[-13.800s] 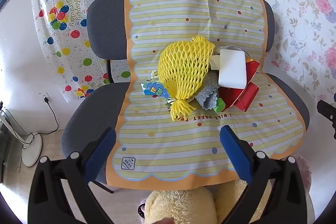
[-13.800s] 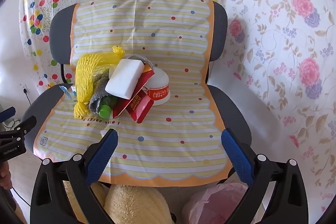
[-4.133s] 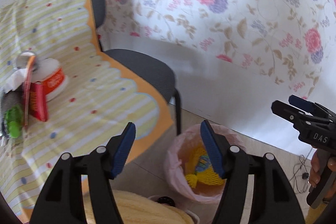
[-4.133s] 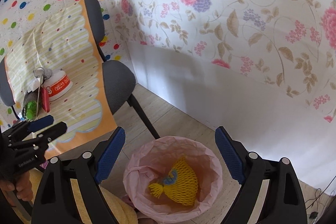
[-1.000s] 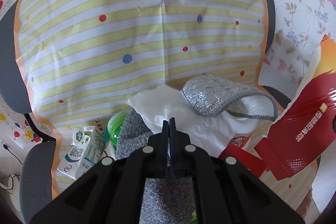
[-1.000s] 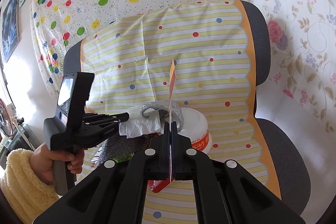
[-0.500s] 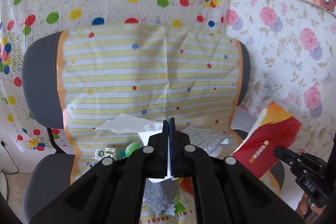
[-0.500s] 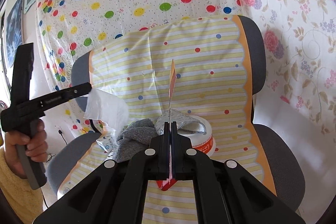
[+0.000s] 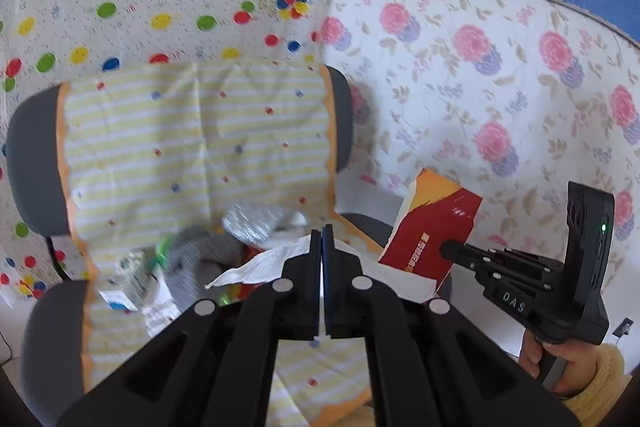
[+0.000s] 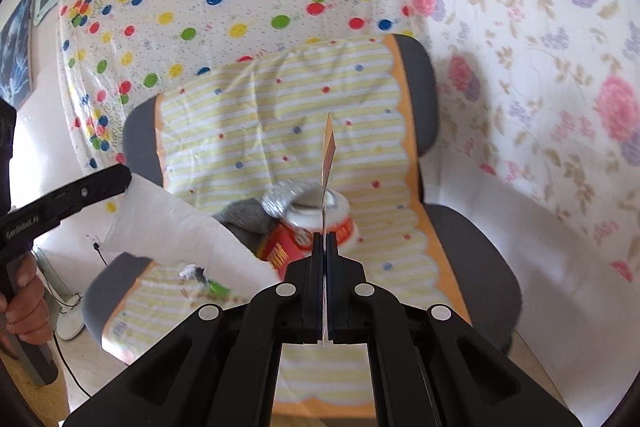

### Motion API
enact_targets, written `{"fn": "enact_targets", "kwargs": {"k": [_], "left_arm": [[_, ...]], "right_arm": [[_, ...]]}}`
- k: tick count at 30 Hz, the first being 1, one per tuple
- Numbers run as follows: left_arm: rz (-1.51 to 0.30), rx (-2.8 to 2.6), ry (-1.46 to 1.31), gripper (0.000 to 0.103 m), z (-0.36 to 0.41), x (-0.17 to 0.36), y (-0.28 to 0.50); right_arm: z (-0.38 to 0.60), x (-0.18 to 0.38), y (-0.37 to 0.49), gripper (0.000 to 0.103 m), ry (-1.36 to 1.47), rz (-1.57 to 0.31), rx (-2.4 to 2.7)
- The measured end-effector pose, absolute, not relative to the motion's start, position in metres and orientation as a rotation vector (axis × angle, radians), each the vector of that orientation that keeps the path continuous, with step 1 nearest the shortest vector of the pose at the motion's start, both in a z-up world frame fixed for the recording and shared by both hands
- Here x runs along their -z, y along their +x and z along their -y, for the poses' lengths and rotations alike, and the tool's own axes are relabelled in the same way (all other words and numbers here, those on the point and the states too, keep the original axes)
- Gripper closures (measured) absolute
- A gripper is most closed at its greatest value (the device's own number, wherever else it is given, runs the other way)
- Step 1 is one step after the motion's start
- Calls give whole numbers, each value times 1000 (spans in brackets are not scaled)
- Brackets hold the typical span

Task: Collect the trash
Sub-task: 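Drop the red box into the bin with the right tool while the left tool follows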

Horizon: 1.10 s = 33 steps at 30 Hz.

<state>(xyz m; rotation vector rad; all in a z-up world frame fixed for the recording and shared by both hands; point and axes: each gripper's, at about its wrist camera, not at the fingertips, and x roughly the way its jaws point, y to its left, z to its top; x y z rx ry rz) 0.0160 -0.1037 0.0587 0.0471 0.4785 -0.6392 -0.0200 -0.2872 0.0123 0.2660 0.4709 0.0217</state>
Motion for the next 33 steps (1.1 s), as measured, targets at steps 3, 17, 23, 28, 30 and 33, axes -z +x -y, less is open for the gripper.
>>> {"fn": "enact_targets", "kwargs": {"k": [3,17,23,28,30,33], "left_arm": [[-524,691,31,103,117,-32,-1],[-595,937,119,103,210,29,-72],[-659,966,142,103,230,56,-77],[-707,977,163,103,240,67,-75],[-716,988,173,103,246,68,-75],[-705,1014,199,103,260,61,-80]], "right_arm": [[298,1,-49,102,255,-502,31],[362,95,-167,102,346,-673,328],[381,138,-180,97,378,-746,398],[393,146,-186,96,423,-750,407],[396,141,-189,95,422,-735,410],[400,130,-193,95,433,-701,413]]}}
